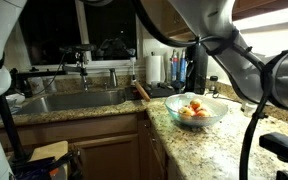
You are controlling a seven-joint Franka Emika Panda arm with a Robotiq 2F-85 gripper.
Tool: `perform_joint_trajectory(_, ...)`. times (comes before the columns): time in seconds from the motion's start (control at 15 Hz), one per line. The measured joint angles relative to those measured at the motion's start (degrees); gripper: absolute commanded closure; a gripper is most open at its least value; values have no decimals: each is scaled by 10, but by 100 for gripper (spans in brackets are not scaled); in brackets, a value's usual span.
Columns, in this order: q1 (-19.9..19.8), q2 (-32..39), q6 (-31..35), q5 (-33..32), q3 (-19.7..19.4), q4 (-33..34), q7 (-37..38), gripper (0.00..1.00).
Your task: Move the peach from the bag to the bowl
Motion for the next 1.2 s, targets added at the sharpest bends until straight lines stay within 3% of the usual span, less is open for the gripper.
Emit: perform_joint_trajectory(1.2, 1, -22, 0, 4, 1, 16, 4, 58)
